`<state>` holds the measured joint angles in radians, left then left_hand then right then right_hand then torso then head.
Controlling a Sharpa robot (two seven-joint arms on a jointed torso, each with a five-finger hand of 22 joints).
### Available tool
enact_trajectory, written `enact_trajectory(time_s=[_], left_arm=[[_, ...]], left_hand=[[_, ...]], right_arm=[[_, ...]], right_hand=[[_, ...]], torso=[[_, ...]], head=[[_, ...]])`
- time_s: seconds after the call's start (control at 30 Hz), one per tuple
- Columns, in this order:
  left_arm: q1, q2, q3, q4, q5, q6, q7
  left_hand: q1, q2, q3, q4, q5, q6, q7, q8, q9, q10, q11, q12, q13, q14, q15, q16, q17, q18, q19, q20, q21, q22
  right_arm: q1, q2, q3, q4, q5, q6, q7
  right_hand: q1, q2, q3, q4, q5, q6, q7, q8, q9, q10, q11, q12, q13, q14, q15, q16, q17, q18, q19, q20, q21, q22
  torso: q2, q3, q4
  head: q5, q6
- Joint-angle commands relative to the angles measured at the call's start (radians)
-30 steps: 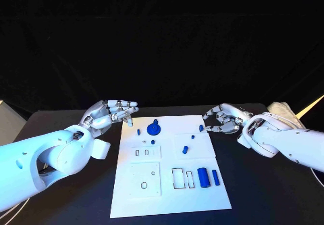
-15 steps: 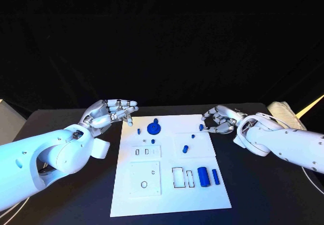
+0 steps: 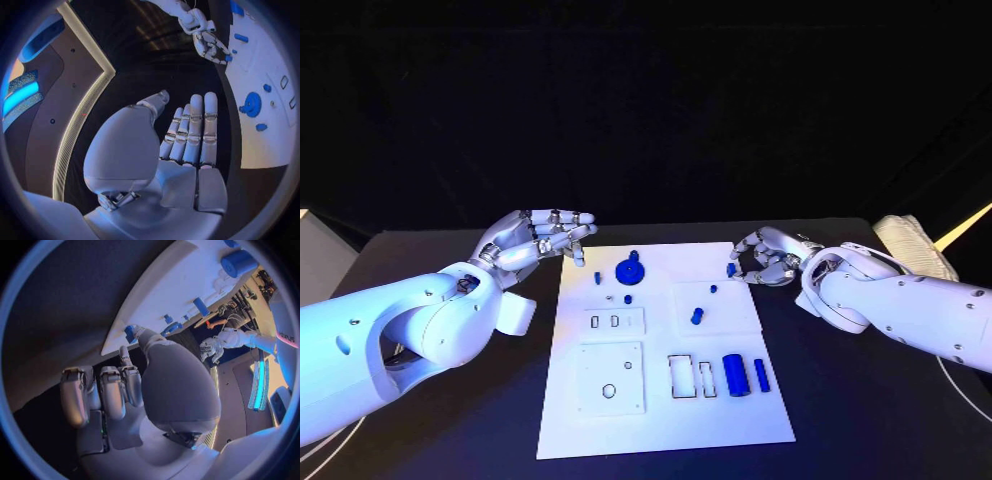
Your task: Assemble the parts on the task board
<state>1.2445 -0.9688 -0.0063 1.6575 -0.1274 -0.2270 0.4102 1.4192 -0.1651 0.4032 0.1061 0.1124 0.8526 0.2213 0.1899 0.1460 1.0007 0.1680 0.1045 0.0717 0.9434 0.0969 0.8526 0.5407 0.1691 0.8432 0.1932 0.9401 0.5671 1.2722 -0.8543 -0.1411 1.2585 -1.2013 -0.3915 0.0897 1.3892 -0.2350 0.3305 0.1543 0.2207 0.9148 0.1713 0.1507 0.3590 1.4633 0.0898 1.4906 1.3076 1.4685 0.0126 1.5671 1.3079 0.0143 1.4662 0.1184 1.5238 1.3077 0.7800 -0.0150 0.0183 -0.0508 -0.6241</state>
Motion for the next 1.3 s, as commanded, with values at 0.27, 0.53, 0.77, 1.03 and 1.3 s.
enact_trajectory(time_s=[0.27, 0.53, 0.77, 1.03, 1.3], left_arm=[[0.001, 0.000, 0.000, 0.002, -0.004, 0.014, 0.008], [0.001, -0.001, 0.000, 0.003, -0.004, 0.014, 0.007], [0.001, -0.001, 0.000, 0.003, -0.004, 0.013, 0.007], [0.001, -0.002, 0.000, 0.004, -0.004, 0.012, 0.006], [0.001, -0.003, 0.000, 0.004, -0.004, 0.012, 0.005]], left_hand=[[-0.004, -0.002, 0.006, -0.001, -0.002, -0.007, 0.008, 0.005, -0.002, -0.007, 0.000, 0.004, -0.001, -0.010, 0.001, 0.004, -0.003, 0.014, -0.009, 0.000, 0.005, 0.002], [-0.004, -0.002, 0.006, -0.001, -0.002, -0.007, 0.008, 0.005, -0.002, -0.007, 0.000, 0.004, -0.001, -0.010, 0.001, 0.004, -0.003, 0.014, -0.009, 0.000, 0.005, 0.002], [-0.004, -0.002, 0.006, -0.001, -0.002, -0.007, 0.008, 0.005, -0.002, -0.007, 0.000, 0.004, -0.001, -0.010, 0.001, 0.004, -0.003, 0.014, -0.009, 0.000, 0.005, 0.002], [-0.004, -0.002, 0.006, -0.001, -0.002, -0.007, 0.008, 0.005, -0.002, -0.007, 0.000, 0.004, -0.001, -0.010, 0.001, 0.004, -0.003, 0.014, -0.009, 0.000, 0.005, 0.002], [-0.004, -0.002, 0.006, -0.001, -0.002, -0.007, 0.008, 0.005, -0.002, -0.007, 0.000, 0.004, -0.001, -0.010, 0.001, 0.004, -0.003, 0.014, -0.009, 0.000, 0.005, 0.002]], right_arm=[[-0.003, 0.010, 0.000, -0.004, -0.016, 0.024, -0.012], [-0.004, 0.016, 0.000, -0.005, -0.016, 0.028, -0.012], [-0.004, 0.020, 0.000, -0.006, -0.016, 0.033, -0.011], [-0.004, 0.024, 0.000, -0.007, -0.017, 0.033, -0.013], [-0.004, 0.025, 0.000, -0.004, -0.017, -0.004, -0.017]], right_hand=[[0.009, 0.017, 0.018, -0.003, -0.004, 0.017, -0.005, 0.013, 0.000, 0.035, -0.005, 0.010, 0.197, 0.102, 0.001, 0.004, 0.263, -0.001, 0.075, 0.000, 0.001, 0.223], [0.011, 0.026, 0.041, -0.006, -0.008, 0.041, -0.016, 0.024, 0.000, 0.044, -0.014, 0.018, 0.204, 0.102, -0.007, 0.004, 0.263, -0.002, 0.079, -0.006, 0.006, 0.228], [0.014, 0.035, 0.064, -0.011, -0.011, 0.062, -0.026, 0.035, 0.001, 0.050, -0.024, 0.023, 0.209, 0.102, -0.016, 0.004, 0.263, -0.003, 0.081, -0.014, 0.010, 0.232], [0.011, 0.047, 0.084, -0.015, -0.015, 0.081, -0.034, 0.046, 0.003, 0.056, -0.031, 0.028, 0.214, 0.102, -0.023, 0.004, 0.263, -0.005, 0.085, -0.021, 0.015, 0.236], [0.003, 0.062, 0.105, -0.019, -0.016, 0.107, -0.045, 0.066, 0.009, 0.064, -0.041, 0.035, 0.220, 0.102, -0.032, 0.004, 0.263, -0.008, 0.092, -0.030, 0.027, 0.247]], torso=[[0.000, 0.0009, -0.0013], [0.000, 0.0004, 0.0004], [0.000, 0.0008, 0.0002], [0.000, 0.0007, 0.0000], [-0.001, 0.0004, 0.0000]], head=[[0.000, -0.001], [0.000, -0.002], [0.000, -0.004], [0.000, -0.006], [-0.001, -0.007]])
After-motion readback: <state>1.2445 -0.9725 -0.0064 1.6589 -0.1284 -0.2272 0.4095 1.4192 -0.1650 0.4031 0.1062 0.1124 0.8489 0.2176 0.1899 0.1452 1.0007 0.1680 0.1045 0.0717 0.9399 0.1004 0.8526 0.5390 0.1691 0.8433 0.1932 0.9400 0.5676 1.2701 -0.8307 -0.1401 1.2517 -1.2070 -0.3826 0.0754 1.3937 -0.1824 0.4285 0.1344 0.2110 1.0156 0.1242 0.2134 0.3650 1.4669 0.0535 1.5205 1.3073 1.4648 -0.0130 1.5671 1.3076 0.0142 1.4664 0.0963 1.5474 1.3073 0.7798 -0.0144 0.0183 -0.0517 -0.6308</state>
